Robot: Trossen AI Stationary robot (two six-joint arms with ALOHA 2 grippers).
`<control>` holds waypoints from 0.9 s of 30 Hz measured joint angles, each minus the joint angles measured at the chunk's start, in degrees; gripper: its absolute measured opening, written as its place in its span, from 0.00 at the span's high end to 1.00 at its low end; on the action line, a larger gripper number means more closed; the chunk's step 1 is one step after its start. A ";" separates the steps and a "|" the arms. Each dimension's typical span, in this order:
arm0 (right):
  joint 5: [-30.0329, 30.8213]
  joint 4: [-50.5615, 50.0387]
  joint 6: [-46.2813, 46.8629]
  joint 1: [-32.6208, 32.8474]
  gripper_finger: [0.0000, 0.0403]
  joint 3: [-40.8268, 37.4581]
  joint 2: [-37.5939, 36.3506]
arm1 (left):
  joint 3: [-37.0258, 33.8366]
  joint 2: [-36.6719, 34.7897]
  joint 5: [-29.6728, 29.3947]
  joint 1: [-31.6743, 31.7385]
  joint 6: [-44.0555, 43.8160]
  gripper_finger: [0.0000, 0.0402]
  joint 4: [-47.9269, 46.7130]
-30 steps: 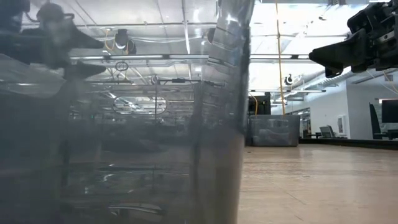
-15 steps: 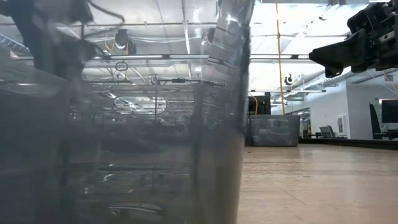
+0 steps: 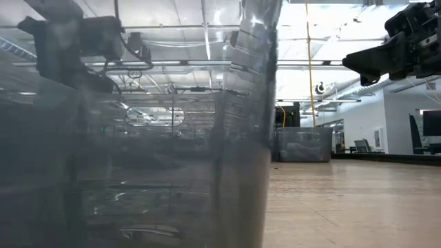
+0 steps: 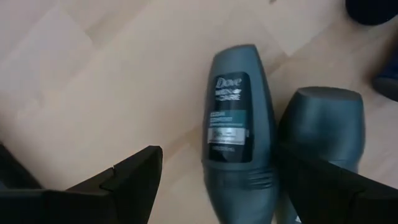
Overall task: Pick & Place Travel size toiletries
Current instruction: Put the top black deodorant into the transparent bin
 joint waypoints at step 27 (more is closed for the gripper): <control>0.00 0.02 -0.02 0.00 0.81 0.00 0.02 | -0.02 12.94 2.26 -0.05 1.00 0.42 2.86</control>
